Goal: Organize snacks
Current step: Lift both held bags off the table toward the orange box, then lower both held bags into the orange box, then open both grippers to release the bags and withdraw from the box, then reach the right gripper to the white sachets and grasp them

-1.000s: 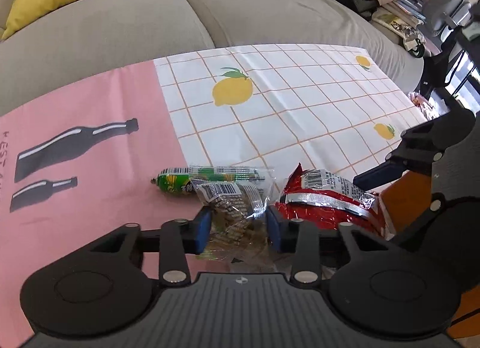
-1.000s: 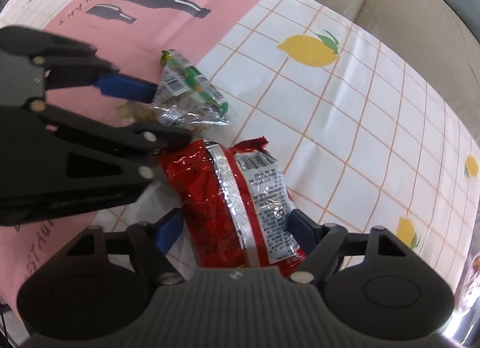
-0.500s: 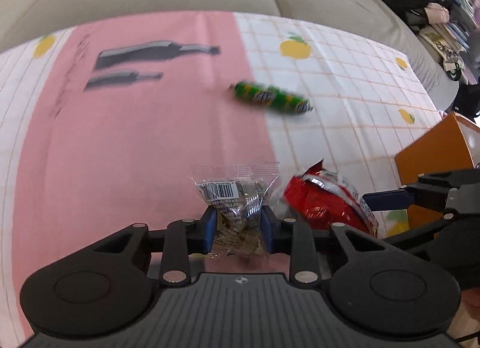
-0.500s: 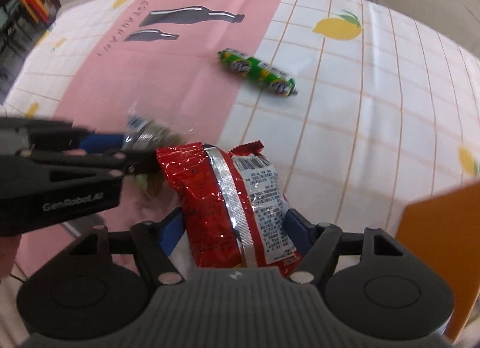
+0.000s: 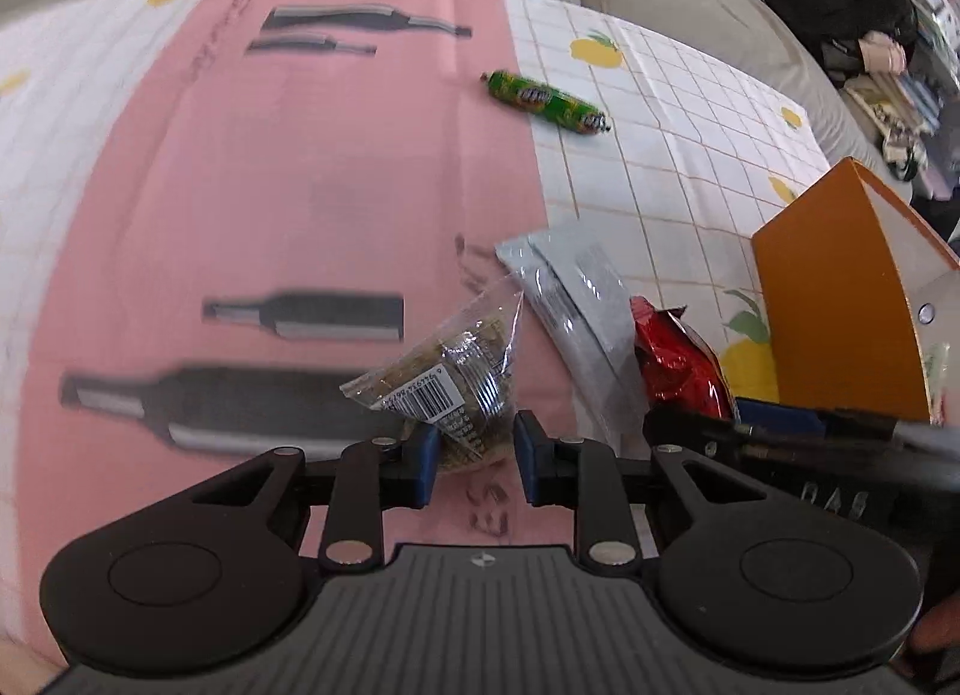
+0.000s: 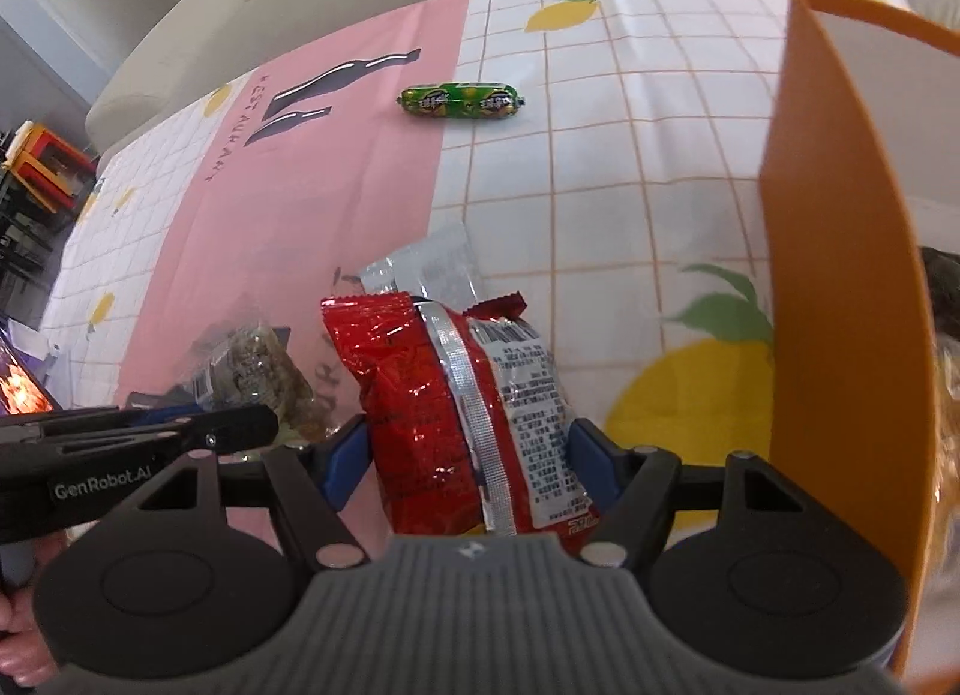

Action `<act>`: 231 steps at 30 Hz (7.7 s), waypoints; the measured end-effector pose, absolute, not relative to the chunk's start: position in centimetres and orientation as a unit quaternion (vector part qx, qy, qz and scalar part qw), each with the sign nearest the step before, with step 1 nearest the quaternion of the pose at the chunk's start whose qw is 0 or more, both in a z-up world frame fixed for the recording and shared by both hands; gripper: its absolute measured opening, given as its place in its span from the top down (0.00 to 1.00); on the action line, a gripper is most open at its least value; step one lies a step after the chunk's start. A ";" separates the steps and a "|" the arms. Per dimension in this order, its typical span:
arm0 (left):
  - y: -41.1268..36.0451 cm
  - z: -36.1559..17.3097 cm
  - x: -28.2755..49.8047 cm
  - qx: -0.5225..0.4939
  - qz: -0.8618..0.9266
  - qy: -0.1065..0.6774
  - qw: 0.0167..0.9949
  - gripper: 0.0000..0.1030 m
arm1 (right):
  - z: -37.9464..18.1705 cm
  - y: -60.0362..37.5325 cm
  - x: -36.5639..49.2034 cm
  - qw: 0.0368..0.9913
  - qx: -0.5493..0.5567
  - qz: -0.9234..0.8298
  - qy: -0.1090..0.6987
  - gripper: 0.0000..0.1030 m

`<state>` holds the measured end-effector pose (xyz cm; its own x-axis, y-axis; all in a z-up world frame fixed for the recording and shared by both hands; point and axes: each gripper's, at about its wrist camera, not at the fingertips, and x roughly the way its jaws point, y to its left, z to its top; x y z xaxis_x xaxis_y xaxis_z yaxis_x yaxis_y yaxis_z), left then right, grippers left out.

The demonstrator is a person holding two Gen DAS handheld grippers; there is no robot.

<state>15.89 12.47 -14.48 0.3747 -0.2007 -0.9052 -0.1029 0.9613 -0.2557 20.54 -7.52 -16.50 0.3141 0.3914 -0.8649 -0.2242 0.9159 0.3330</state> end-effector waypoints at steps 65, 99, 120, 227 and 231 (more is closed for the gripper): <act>8.8 -5.1 10.7 -0.154 -0.036 0.446 0.881 0.67 | -6.9 -10.0 12.6 0.896 0.026 0.190 0.400 0.42; -15.2 -7.0 23.6 0.088 -0.234 0.504 0.827 0.68 | -5.8 -35.5 20.4 0.888 0.084 0.027 0.450 0.42; -17.6 -11.9 27.5 0.173 -0.198 0.539 0.801 0.67 | -13.4 -35.5 28.3 0.839 0.018 0.016 0.544 0.42; 15.0 -15.6 15.1 -0.086 0.037 0.542 0.835 0.35 | -17.0 -2.2 20.2 0.875 -0.091 0.196 0.432 0.07; 15.0 -16.1 15.5 -0.084 0.032 0.546 0.833 0.35 | -18.3 -1.3 21.0 0.865 -0.103 0.210 0.445 0.13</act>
<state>15.52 14.99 -16.12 0.4013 -0.0381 -0.9152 -0.1452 0.9839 -0.1047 21.04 -1.33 -18.26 0.5161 0.2711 -0.8125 -0.4539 0.8910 0.0089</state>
